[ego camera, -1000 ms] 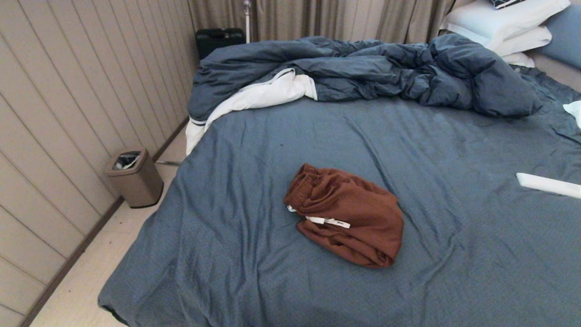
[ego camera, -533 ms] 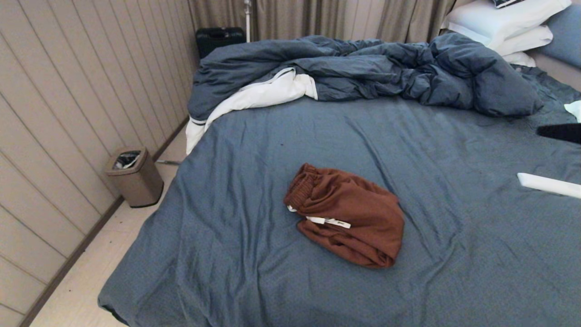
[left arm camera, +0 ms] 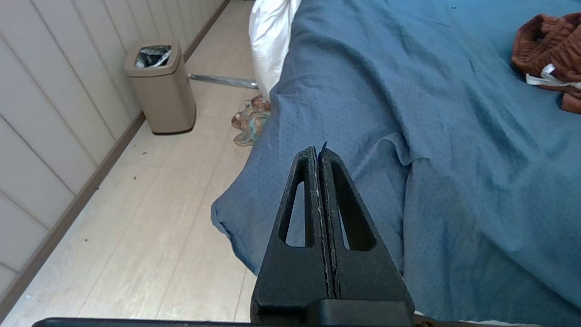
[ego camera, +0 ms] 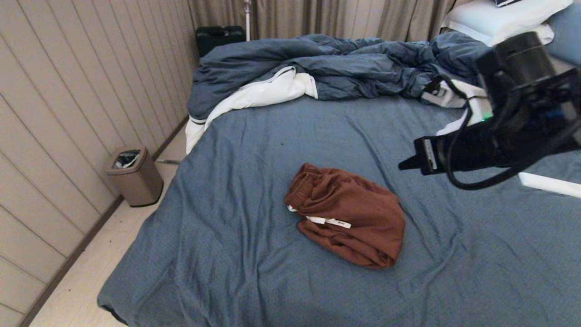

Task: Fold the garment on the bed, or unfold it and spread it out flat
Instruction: Unford the brown shorts

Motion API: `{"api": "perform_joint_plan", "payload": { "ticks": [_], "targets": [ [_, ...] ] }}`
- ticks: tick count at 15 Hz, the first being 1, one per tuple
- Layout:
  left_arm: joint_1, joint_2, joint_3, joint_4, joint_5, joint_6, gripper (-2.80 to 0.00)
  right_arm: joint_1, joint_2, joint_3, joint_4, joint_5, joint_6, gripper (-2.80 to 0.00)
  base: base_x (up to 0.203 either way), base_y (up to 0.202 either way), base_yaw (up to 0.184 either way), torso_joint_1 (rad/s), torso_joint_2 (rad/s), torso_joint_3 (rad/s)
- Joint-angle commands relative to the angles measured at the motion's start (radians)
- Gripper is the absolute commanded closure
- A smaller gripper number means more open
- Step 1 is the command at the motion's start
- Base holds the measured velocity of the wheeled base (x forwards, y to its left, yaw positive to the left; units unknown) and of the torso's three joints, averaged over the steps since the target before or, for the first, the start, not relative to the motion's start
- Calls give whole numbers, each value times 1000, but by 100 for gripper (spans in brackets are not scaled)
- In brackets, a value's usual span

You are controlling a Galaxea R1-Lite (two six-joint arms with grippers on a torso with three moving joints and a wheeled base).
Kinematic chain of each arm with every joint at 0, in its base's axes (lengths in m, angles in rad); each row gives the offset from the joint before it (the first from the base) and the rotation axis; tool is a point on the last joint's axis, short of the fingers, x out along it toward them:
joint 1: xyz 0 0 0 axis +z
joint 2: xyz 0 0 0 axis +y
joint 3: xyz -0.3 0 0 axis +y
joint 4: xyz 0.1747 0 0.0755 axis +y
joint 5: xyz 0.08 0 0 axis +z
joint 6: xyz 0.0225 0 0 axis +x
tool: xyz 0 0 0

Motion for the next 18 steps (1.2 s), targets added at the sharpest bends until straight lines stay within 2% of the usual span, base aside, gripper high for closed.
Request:
{"api": "perform_joint_plan", "payload": {
  "ticks": [1,5,6,8,13,18],
  "targets": [
    [0,1,0,0,1,-1,0,64,87,-18,4,-1,4,0,0,0,0,0,0,0],
    [0,1,0,0,1,-1,0,134,147,-36,-40,-8,6,0,0,0,0,0,0,0],
    [1,1,0,0,1,-1,0,146,155,-32,-83,-17,5,-280,0,0,0,0,0,0],
    [1,1,0,0,1,-1,0,176,196,-47,-134,-58,6,-280,0,0,0,0,0,0],
    [0,1,0,0,1,-1,0,224,274,-88,-178,-84,43,-280,0,0,0,0,0,0],
    [0,1,0,0,1,-1,0,246,417,-94,-398,-186,38,-280,0,0,0,0,0,0]
  ]
}}
